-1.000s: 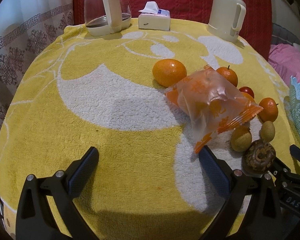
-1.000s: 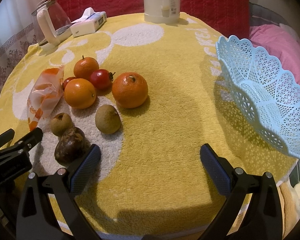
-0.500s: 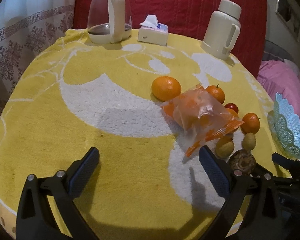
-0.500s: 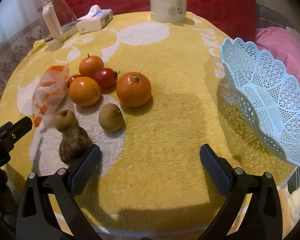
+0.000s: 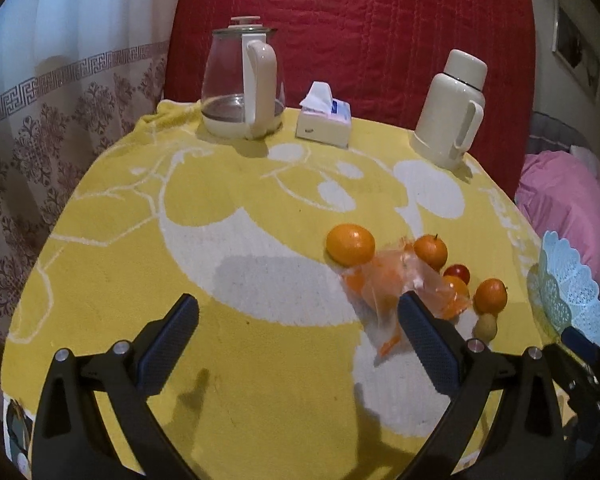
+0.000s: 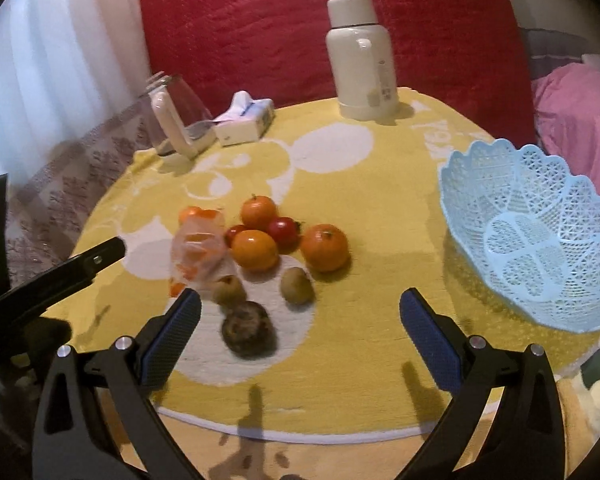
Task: Organize fruits
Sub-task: 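Grasp the bag of oranges with the left gripper while the right grasps the dark brown fruit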
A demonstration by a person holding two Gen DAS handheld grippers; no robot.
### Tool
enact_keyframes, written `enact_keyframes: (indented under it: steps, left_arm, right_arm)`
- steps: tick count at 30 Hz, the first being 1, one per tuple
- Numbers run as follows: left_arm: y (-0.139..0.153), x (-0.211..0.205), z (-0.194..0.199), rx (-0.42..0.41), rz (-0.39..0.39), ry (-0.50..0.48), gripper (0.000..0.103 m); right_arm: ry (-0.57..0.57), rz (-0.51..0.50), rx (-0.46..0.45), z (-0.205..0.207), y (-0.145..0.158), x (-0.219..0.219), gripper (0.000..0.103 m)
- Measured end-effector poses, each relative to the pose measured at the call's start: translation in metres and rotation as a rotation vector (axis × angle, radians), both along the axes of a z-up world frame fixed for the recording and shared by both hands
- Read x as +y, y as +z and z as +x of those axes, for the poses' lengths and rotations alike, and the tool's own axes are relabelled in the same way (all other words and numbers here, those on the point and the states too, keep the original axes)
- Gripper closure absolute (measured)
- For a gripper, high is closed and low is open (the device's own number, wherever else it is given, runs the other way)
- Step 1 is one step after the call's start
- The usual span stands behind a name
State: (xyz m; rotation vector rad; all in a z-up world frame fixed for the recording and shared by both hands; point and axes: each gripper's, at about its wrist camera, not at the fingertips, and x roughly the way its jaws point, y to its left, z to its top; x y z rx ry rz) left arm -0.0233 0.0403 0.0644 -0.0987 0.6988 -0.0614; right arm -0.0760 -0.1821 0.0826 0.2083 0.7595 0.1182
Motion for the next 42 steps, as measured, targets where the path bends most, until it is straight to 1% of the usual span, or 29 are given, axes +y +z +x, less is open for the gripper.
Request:
enact_keyframes:
  steps: [3, 7, 12, 19, 23, 27, 31, 33, 34, 36, 39, 42]
  left_arm:
    - [0.001, -0.003, 0.005, 0.008, -0.010, -0.010, 0.005]
    - [-0.004, -0.015, 0.018, 0.052, -0.055, -0.049, 0.005]
    - [-0.008, -0.034, 0.032, 0.086, -0.095, -0.084, 0.005]
    - [-0.022, -0.049, 0.060, 0.146, -0.127, -0.071, 0.005]
    - [-0.033, -0.054, 0.067, 0.163, -0.130, -0.081, 0.005]
    - [-0.037, -0.053, 0.067, 0.162, -0.144, -0.095, 0.005]
    - [-0.041, -0.045, 0.067, 0.171, -0.199, -0.117, 0.005]
    - [-0.044, -0.043, 0.066, 0.182, -0.241, -0.148, 0.015]
    - [-0.046, -0.042, 0.067, 0.193, -0.268, -0.169, 0.018]
    - [-0.048, -0.042, 0.068, 0.203, -0.310, -0.200, 0.029]
    - [-0.047, -0.044, 0.067, 0.193, -0.330, -0.222, 0.040]
    - [-0.045, -0.045, 0.063, 0.173, -0.313, -0.227, 0.045]
  right_arm:
    - [0.013, 0.013, 0.003, -0.001, 0.000, 0.001, 0.002]
    - [0.018, 0.021, 0.021, 0.000, -0.005, 0.003, 0.002]
    - [0.037, 0.020, 0.037, 0.000, -0.010, 0.007, 0.002]
    - [0.054, 0.017, 0.054, -0.003, -0.015, 0.010, 0.002]
    - [0.054, 0.015, 0.063, -0.004, -0.016, 0.010, 0.002]
    - [0.053, 0.011, 0.077, -0.004, -0.019, 0.010, 0.002]
    - [0.057, -0.003, 0.091, -0.001, -0.021, 0.013, 0.002]
    - [0.059, -0.008, 0.095, 0.000, -0.021, 0.014, 0.002]
    - [0.060, -0.012, 0.097, 0.000, -0.021, 0.014, 0.002]
    - [0.060, -0.017, 0.102, 0.001, -0.021, 0.015, 0.002]
    - [0.062, -0.023, 0.106, 0.001, -0.022, 0.015, 0.002]
    - [0.065, -0.029, 0.113, 0.003, -0.023, 0.016, 0.002]
